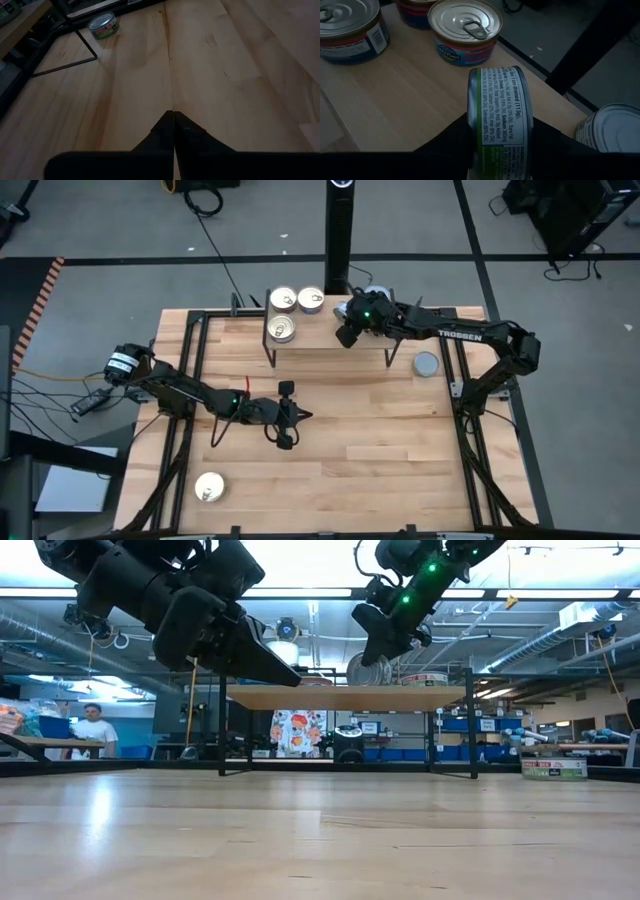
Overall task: Stack canned seafood by type on shelf
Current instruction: Put the left green tuna can on the shelf
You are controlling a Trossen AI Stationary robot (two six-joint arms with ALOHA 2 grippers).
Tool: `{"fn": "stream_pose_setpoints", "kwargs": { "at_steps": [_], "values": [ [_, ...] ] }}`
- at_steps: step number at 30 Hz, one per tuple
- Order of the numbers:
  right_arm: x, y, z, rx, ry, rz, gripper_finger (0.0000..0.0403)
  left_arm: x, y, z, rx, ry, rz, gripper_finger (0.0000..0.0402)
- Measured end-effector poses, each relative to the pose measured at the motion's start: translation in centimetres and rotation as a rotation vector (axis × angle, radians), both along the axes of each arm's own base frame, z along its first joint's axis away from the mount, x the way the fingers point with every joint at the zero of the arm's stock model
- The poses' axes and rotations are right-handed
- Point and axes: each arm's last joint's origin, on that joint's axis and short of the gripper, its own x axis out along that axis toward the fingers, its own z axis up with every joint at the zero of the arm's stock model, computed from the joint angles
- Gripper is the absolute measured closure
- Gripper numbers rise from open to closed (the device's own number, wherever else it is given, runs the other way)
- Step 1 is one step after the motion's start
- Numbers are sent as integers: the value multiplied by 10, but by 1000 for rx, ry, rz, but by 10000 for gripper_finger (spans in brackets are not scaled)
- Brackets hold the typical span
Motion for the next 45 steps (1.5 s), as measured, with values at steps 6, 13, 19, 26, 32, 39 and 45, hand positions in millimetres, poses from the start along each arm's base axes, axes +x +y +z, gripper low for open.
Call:
{"fn": "stream_pose_setpoints", "kwargs": {
  "at_steps": [6,13,19,26,32,39,45],
  "values": [
    [0,0,0,1,3,0,235,0,0,0,-11,2,5,396],
    [0,0,-3,-1,18,-5,199,0,0,-1,-12,7,6,396],
    [0,-1,-3,-18,30,10,177,-1,0,-1,-11,10,6,396],
    [2,-1,0,-52,28,35,171,-1,0,-1,-10,13,7,396],
    [1,-4,0,-46,27,48,210,-1,0,-1,-11,14,7,396],
    [0,-5,0,-73,62,96,245,-1,0,-1,-12,14,4,396],
    [3,2,0,-202,208,217,244,-1,0,-2,-12,15,4,396]
  ]
}}
